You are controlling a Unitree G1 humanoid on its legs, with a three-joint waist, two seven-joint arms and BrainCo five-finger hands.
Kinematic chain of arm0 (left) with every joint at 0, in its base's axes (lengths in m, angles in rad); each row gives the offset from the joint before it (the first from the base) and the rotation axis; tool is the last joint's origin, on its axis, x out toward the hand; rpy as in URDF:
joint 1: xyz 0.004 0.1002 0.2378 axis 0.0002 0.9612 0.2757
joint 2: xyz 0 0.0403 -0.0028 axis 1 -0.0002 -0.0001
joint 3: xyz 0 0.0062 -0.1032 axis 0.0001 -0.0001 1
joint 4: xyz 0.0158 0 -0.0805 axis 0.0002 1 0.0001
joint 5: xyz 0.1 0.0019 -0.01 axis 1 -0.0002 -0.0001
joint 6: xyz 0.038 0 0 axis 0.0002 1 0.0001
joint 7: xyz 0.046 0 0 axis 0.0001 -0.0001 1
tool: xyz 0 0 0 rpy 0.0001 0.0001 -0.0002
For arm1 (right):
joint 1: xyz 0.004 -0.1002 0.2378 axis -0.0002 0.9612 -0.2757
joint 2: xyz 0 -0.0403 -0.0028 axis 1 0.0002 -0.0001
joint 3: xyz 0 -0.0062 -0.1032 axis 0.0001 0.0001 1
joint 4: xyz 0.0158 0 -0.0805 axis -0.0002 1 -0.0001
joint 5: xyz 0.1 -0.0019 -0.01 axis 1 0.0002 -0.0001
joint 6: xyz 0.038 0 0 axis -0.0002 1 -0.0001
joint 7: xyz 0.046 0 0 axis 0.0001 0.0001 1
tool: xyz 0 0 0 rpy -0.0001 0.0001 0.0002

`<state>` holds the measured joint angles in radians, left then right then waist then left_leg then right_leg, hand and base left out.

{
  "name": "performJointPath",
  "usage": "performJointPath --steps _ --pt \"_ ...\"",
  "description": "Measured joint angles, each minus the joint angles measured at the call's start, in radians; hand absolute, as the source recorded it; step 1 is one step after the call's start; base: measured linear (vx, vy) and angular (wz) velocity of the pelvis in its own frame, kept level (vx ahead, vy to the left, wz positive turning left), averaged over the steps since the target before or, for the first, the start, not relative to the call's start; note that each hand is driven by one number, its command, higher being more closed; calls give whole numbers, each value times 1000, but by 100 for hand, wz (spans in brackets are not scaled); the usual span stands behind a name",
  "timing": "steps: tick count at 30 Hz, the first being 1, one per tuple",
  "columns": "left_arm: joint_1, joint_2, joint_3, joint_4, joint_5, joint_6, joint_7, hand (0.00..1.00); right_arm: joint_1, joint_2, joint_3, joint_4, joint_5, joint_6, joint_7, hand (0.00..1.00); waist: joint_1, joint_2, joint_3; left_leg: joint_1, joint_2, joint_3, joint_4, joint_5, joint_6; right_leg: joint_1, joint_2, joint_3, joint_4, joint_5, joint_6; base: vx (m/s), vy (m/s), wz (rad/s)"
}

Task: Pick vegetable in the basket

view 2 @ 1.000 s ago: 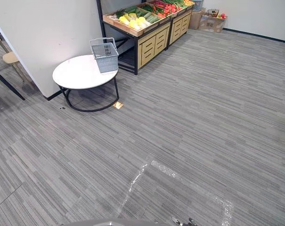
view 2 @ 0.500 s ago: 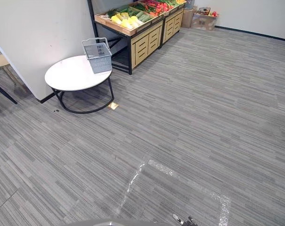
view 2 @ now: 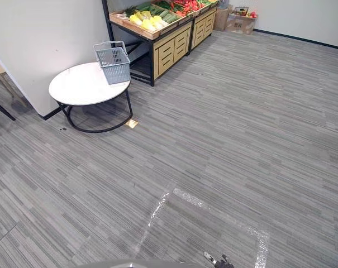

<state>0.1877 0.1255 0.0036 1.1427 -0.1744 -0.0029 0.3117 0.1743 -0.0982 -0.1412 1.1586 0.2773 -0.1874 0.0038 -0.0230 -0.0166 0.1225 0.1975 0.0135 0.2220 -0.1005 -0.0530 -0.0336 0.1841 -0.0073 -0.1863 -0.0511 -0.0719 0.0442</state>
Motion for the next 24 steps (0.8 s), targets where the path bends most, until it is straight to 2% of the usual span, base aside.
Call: performJointPath --steps 3,5,6,7,8,9,10,12,13,14,16,17,19,20,21,22,23,24 --pt "-5 0 -2 0 -2 -9 3 0 -7 0 2 -3 18 -6 3 0 0 2 18 -2 7 12 5 0 -1 -16 4 2 20 -2 -1 -40 -29 -11" --pt "-6 0 1 -2 -13 -13 10 0 -12 2 3 -3 40 -7 1 0 -1 6 25 -8 9 20 7 -3 -4 -41 3 3 56 -16 -22 -48 -31 -12" --pt "-8 5 5 -3 -20 -17 19 0 -16 3 2 -3 42 -7 -5 0 -2 -11 38 -43 13 23 74 -34 -18 -66 -6 1 99 -37 -38 -31 -49 -2" --pt "-11 7 15 -10 -21 -19 27 0 -22 7 2 -4 42 -9 -10 0 -1 -11 53 -94 27 33 191 -81 -38 -87 -16 -1 144 -64 -44 -41 -60 3" --pt "-11 7 23 -11 -21 -20 29 0 -21 9 2 -4 42 -10 -11 0 -1 -15 60 -124 37 46 257 -100 -46 -95 -21 -4 163 -82 -49 -63 -85 20" --pt "-11 8 41 -16 -23 -24 32 0 -19 20 2 -5 42 -14 -12 0 -1 -25 74 -203 58 72 425 -110 -44 -93 -32 -20 182 -101 -57 -63 -76 36" --pt "-6 -1 65 -33 -32 -30 33 0 -12 20 1 -9 39 -21 -16 0 0 -22 81 -289 100 101 606 -108 -41 -90 -34 -36 196 -113 -59 -49 -71 40" --pt "2 -14 84 -38 -48 -31 33 0 -5 17 0 -23 38 -24 -20 0 3 -9 105 -368 156 132 800 -81 -21 -55 -32 -51 209 -133 -59 28 4 35" --pt "8 -14 85 -38 -48 -31 32 0 -4 15 0 -30 38 -24 -22 0 3 -12 112 -384 165 131 843 -86 -17 -45 -33 -53 211 -140 -58 105 72 26" --pt "25 -25 97 -38 -47 -30 30 0 -2 13 0 -40 37 -24 -28 0 7 0 118 -396 166 130 860 -129 -17 -18 -43 -52 211 -147 -60 107 75 10" --pt "55 -44 120 -40 -42 -32 22 0 -14 11 0 -44 36 -25 -38 0 10 -6 117 -403 136 124 756 -152 -25 0 -76 -42 212 -157 -47 154 142 -13" --pt "70 -53 117 -40 -38 -32 9 0 -18 -3 2 -44 33 -26 -37 0 28 1 121 -404 108 120 592 -131 -31 2 -104 -20 212 -166 -32 192 204 -41" --pt "93 -75 111 -39 -34 -32 -7 0 -33 -10 0 -46 32 -29 -35 0 35 17 129 -405 90 77 378 -50 -38 12 -120 13 204 -179 -12 254 281 -49" --pt "109 -92 109 -38 -20 -32 -12 0 -30 -21 -1 -46 32 -36 -24 0 38 38 131 -405 93 19 252 8 -58 31 -119 31 187 -187 2 280 321 -39" --pt "115 -97 104 -38 -14 -32 -15 0 -28 -27 -1 -46 32 -39 -17 0 43 49 131 -410 103 0 223 33 -71 39 -118 42 180 -194 13 318 365 -37" --pt "124 -100 102 -37 -13 -32 -27 0 -25 -27 -1 -44 31 -44 -13 0 57 50 130 -425 99 5 284 101 -58 64 -130 73 160 -209 26 292 296 -33" --pt "123 -102 100 -38 -10 -36 -33 0 -28 -30 -3 -42 30 -44 -10 0 63 56 126 -433 92 10 324 87 -43 71 -141 87 149 -216 25 393 315 -32" --pt "121 -96 99 -38 5 -45 -44 0 -41 -29 -7 -43 24 -49 4 0 65 45 127 -462 81 17 406 18 6 77 -146 110 165 -217 9 420 242 -13"
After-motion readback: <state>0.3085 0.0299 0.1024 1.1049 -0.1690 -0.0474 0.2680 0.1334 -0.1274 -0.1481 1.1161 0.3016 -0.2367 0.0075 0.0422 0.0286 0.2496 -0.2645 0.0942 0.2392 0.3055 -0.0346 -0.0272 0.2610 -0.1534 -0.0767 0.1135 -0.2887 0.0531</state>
